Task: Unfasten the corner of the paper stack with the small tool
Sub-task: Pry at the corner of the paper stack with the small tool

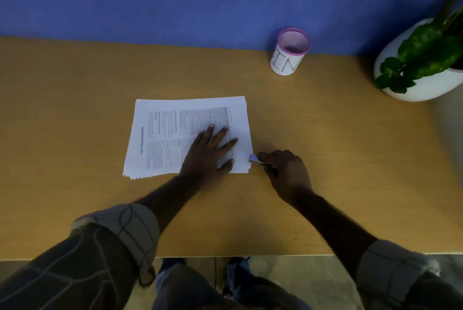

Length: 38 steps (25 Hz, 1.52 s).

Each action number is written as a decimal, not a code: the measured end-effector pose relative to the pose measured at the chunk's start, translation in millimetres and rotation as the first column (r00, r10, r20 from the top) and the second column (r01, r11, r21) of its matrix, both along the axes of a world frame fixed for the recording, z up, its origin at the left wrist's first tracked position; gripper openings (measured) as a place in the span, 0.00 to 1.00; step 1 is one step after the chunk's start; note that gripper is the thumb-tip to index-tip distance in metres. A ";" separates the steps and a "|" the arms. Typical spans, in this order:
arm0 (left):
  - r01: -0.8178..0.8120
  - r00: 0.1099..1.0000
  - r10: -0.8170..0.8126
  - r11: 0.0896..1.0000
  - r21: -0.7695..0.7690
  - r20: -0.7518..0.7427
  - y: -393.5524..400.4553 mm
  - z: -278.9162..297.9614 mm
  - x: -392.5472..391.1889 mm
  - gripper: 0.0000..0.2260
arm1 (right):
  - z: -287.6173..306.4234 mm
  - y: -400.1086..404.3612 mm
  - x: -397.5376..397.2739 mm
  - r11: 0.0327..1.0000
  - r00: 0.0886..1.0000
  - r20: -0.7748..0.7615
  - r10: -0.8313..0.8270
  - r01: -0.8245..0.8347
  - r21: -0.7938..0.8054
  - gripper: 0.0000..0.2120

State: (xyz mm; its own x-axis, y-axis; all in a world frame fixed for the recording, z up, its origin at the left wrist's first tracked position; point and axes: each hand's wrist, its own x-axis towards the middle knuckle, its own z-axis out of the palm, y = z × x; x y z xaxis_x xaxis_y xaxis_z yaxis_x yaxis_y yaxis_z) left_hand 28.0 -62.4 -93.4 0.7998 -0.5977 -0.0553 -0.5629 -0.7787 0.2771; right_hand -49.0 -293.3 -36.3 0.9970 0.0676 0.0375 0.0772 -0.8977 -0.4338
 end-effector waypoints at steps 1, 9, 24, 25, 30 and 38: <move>-0.005 1.000 0.005 1.000 0.019 0.020 -1.6 -1.1 -1.1 0.28 | -1.3 1.7 0.8 0.999 1.000 0.010 0.029 -0.029 -0.033 0.17; -0.004 0.997 -0.001 0.998 0.070 0.074 -5.4 -7.2 0.4 0.36 | -4.1 13.0 13.9 0.984 0.992 0.024 0.127 -0.123 -0.131 0.16; -0.031 0.996 0.026 0.998 0.050 0.083 -8.6 -1.6 -1.9 0.35 | -6.1 12.1 14.2 0.970 0.983 0.051 0.175 -0.164 -0.178 0.16; -0.030 0.996 0.025 0.998 0.053 0.088 -8.5 -2.0 -2.0 0.35 | -6.1 12.6 14.2 0.969 0.983 0.050 0.178 -0.166 -0.183 0.16; -0.028 0.991 0.022 0.998 0.048 0.130 -7.9 -6.3 -2.2 0.35 | -7.8 13.7 13.2 0.963 0.977 0.063 0.203 -0.188 -0.191 0.15; -0.008 0.985 -0.002 0.999 0.053 0.171 -7.6 -6.1 -3.8 0.31 | -12.4 17.0 12.6 0.935 0.950 0.094 0.298 -0.271 -0.230 0.17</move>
